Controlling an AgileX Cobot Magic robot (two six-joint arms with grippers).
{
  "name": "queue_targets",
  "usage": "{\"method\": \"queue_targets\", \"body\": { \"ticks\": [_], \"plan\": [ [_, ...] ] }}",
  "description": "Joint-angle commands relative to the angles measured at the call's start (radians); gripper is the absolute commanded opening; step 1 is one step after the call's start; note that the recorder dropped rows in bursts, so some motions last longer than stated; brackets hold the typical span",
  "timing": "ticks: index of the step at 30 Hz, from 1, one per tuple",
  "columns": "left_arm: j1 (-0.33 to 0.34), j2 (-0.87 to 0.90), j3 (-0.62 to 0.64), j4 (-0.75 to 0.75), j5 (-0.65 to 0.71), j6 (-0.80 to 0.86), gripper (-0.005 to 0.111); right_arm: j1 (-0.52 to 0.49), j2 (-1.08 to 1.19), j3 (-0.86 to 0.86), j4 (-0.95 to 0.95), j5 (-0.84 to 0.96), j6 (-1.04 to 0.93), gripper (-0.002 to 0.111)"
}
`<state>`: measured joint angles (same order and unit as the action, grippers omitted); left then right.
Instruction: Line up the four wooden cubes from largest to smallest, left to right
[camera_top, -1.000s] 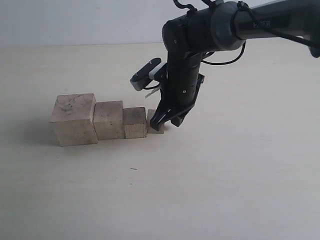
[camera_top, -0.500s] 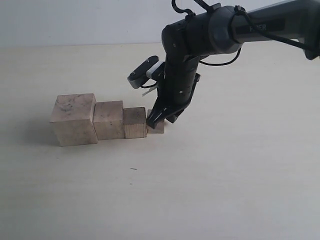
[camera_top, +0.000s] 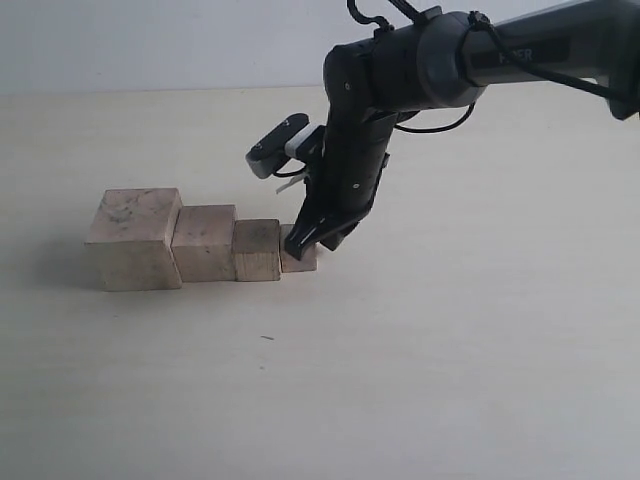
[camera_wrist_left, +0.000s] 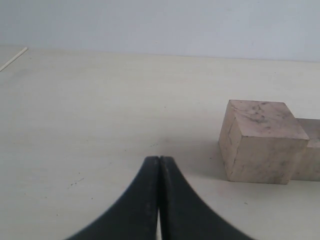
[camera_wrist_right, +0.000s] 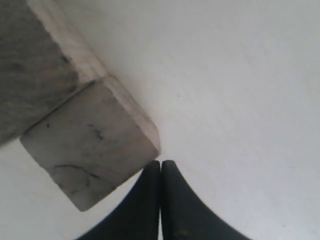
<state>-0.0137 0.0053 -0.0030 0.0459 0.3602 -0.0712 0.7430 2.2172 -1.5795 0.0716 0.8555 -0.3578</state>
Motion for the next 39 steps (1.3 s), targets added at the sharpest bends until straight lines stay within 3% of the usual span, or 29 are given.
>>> {"method": "queue_targets", "body": {
  "ticks": [1,10,14,19,27,34,39],
  "plan": [
    [-0.007,-0.005,0.003,0.0,-0.008,-0.009,0.0,0.0,-0.011,0.004,-0.062,-0.013,0.054,0.0],
    [-0.007,-0.005,0.003,0.0,-0.008,-0.009,0.0,-0.002,-0.118,0.004,-0.11,-0.027,0.141,0.0],
    [-0.007,-0.005,0.003,0.0,-0.008,-0.009,0.0,-0.016,-0.192,0.015,-0.062,-0.099,0.273,0.0],
    [-0.007,-0.005,0.003,0.0,-0.008,-0.009,0.0,-0.022,-0.335,0.155,0.05,-0.295,0.273,0.0],
    [-0.007,-0.005,0.003,0.0,-0.008,-0.009,0.0,-0.022,-0.585,0.411,0.066,-0.434,0.271,0.0],
    [-0.007,-0.005,0.003,0.0,-0.008,-0.009,0.0,-0.022,-0.665,0.506,0.098,-0.335,0.271,0.0],
    [-0.007,-0.005,0.003,0.0,-0.008,-0.009,0.0,-0.022,-0.724,0.567,0.169,-0.404,0.271,0.0]
  ]
}}
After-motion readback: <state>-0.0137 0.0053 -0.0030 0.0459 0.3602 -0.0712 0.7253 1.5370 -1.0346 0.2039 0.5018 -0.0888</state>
